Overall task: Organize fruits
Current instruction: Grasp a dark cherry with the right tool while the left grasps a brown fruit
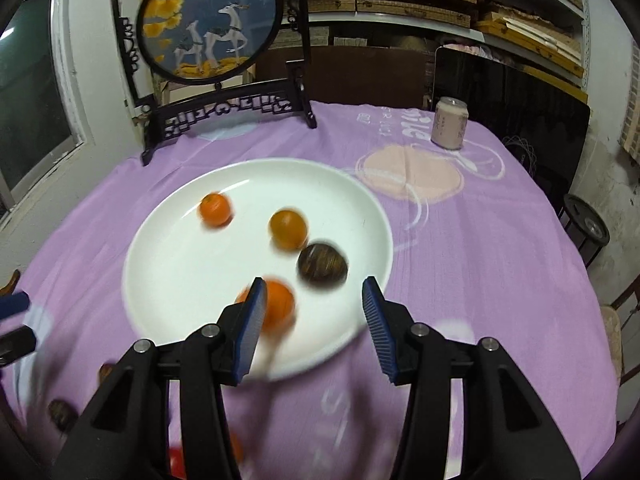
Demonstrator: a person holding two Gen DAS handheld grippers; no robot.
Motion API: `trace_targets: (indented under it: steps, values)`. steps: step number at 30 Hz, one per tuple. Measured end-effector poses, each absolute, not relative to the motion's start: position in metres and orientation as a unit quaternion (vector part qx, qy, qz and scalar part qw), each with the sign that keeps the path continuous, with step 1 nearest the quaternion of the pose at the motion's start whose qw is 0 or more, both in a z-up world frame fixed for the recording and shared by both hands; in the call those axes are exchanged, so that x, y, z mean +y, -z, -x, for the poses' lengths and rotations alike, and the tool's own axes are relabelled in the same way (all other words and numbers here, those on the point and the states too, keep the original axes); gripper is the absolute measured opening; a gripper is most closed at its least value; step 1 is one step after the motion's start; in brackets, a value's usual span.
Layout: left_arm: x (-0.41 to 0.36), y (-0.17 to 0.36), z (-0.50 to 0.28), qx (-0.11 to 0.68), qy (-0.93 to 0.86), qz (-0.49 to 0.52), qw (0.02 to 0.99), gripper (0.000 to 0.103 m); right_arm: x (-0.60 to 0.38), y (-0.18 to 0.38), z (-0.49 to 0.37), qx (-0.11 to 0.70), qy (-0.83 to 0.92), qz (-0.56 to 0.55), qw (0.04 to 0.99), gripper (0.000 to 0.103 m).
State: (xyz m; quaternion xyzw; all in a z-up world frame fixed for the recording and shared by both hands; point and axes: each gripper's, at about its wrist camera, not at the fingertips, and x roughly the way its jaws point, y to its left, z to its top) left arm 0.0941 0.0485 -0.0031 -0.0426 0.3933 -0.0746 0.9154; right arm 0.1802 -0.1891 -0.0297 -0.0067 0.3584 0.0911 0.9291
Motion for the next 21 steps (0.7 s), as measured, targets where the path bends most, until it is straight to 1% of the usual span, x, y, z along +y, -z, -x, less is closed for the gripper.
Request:
trace_targets:
  steps: [2,5,10,13,18,19,20,21]
  values:
    - [0.065,0.010,-0.078,0.403,0.066,0.054,0.911,0.070,-0.186,0.028,-0.152,0.364,-0.108,0.002,0.925,0.050]
    - [0.080,0.017,-0.057,0.406,0.060,0.054,0.910,0.070,-0.179,0.031,-0.097,0.383,-0.173,-0.021,0.907,0.054]
    - [0.092,0.031,-0.039,0.418,0.060,0.058,0.905,0.070,-0.161,0.047,-0.029,0.419,-0.235,-0.004,0.877,0.055]
    - [0.088,0.034,-0.031,0.417,0.069,0.054,0.905,0.070,-0.144,0.058,-0.011,0.435,-0.254,0.011,0.864,0.055]
    - [0.083,0.039,-0.022,0.422,0.072,0.047,0.903,0.072,-0.129,0.067,-0.012,0.446,-0.272,0.005,0.853,0.055]
    - [0.083,0.040,-0.021,0.424,0.072,0.049,0.901,0.072,-0.126,0.069,-0.014,0.448,-0.274,0.005,0.851,0.054]
    - [0.082,0.040,-0.018,0.424,0.075,0.050,0.901,0.072,-0.125,0.071,-0.014,0.451,-0.277,0.004,0.849,0.048]
    - [0.081,0.040,-0.016,0.424,0.078,0.050,0.901,0.072,-0.123,0.074,-0.017,0.456,-0.281,0.004,0.845,0.045]
